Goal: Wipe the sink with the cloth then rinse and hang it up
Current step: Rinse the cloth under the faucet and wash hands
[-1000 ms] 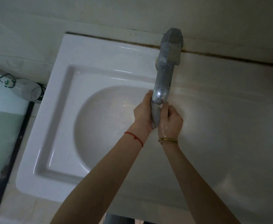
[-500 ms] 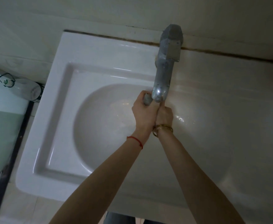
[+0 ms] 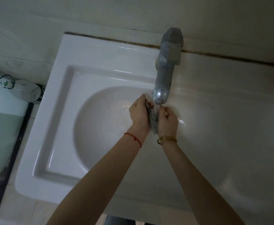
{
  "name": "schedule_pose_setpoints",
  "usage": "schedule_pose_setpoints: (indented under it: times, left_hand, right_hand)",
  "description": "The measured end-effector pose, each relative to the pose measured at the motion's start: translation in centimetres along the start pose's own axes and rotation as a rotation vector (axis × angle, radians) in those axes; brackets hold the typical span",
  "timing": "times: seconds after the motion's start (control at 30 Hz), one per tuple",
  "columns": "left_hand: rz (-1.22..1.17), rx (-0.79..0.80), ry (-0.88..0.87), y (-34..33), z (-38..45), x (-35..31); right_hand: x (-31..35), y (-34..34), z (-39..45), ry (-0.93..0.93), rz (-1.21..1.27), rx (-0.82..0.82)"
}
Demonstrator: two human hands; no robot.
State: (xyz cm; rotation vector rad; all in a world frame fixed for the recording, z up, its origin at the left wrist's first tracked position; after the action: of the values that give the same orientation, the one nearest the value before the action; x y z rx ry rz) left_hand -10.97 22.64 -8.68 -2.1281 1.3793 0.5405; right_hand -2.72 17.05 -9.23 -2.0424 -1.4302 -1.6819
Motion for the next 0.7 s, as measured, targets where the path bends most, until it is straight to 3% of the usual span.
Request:
schedule_pose_setpoints:
  times: [0.1,0.17,0.33,0.4,0.53,0.7]
  left_hand:
    - [0.228,0.082,-0.219,0.5,-1.0,-0.3]
    - [0.450,0.139,-0.333,0.8,-1.3,-0.1]
    - [0.549,0.201,-0.540,0.7,-2.0,-0.8]
    - [0.539,0.232,-0.582,0.4,-2.0,-0.8]
    - [0.507,0.184,-0.585,0.6,-1.2,-0.9]
    - [0.465,0.119,-0.581,0.5,-0.5,-0.4]
  right_hand:
    - [-0.8,0.1,0.8,-0.385,0.335,0.050]
    - [-0.4,0.0,1.3,-0.462,0.467,0.101]
    - [0.0,-1.9,0.4,-0.498,0.402,0.234]
    - [0.2,-2.5,0.4,-0.495,0.346,0.204]
    - [0.6,-3.0,0.8,-0.324,-0.031,0.149]
    - [-0.7,-3.1,1.3,-0.350,0.004,0.053]
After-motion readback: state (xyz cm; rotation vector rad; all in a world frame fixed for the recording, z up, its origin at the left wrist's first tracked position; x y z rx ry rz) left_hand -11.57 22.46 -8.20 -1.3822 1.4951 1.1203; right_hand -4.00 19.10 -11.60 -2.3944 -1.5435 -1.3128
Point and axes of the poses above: each hand's wrist, its own z-axis towards the middle knuckle, its own y-axis out of the back of the hand, x = y × z, the point moved 4 cm from there along z, towards the middle knuckle, and after that the axes turned 4 degrees about -z, right-handed, at the moved point
